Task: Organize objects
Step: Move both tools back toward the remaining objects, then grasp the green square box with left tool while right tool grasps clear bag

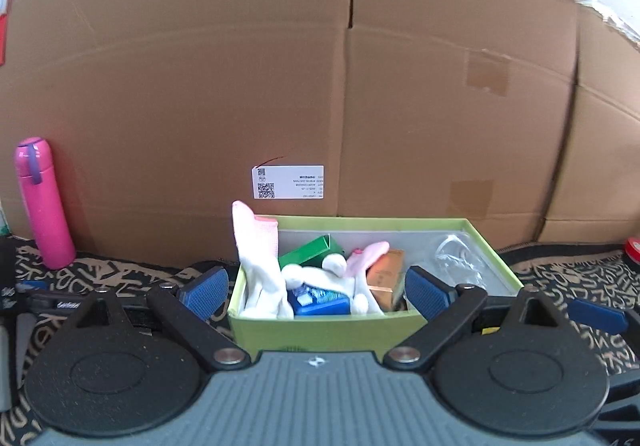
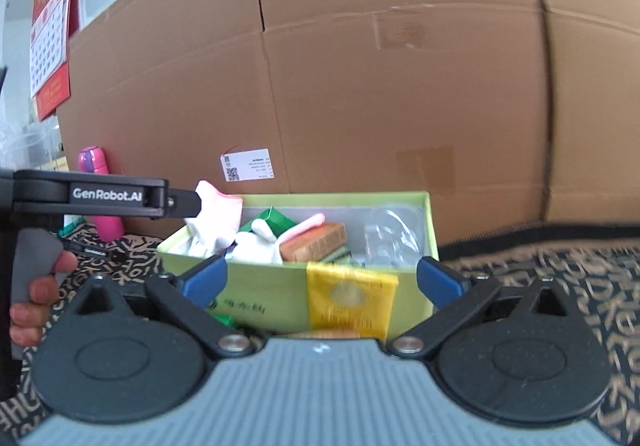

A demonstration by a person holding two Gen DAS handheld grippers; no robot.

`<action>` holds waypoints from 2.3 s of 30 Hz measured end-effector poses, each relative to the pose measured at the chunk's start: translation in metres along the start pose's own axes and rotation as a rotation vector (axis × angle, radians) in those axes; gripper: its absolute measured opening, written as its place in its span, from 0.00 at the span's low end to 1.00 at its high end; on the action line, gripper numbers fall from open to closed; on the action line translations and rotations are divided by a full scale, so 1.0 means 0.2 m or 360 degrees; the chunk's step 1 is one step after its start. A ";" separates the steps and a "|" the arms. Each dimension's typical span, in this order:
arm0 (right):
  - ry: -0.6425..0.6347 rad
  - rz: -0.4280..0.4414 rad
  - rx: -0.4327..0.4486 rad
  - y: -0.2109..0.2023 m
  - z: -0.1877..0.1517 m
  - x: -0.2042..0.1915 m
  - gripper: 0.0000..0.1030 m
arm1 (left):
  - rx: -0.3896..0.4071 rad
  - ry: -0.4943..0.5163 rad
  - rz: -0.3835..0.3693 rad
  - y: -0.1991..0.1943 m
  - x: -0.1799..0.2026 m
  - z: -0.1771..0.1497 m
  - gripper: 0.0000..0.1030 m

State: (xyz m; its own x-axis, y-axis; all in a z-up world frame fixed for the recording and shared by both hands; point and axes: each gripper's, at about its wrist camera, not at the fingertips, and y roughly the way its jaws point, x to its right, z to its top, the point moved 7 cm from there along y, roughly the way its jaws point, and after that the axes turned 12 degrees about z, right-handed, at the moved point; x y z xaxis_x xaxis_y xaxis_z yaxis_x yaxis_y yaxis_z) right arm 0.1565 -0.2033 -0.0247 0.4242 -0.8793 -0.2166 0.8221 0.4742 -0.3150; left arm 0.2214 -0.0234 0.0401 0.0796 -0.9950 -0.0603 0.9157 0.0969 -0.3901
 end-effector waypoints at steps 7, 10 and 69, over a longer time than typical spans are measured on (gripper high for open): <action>0.0004 -0.0012 -0.0029 -0.19 -0.15 -0.08 1.00 | -0.0013 0.0011 -0.0003 -0.16 -0.03 -0.20 0.95; 0.0001 -0.0006 -0.0054 -0.23 -0.21 -0.10 1.00 | -0.0041 0.0003 0.0000 -0.20 -0.05 -0.28 0.95; 0.0151 0.0161 -0.0403 -0.38 -0.53 -0.13 0.23 | -0.0550 -0.0025 -0.0312 -0.22 -0.11 -0.76 0.64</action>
State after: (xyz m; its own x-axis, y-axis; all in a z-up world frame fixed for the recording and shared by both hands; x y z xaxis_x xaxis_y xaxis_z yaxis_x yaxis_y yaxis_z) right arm 0.0424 -0.2124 -0.0928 0.4522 -0.8244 -0.3406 0.6515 0.5660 -0.5052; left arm 0.1188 -0.0017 -0.0814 -0.0749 -0.9954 0.0592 0.7280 -0.0951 -0.6790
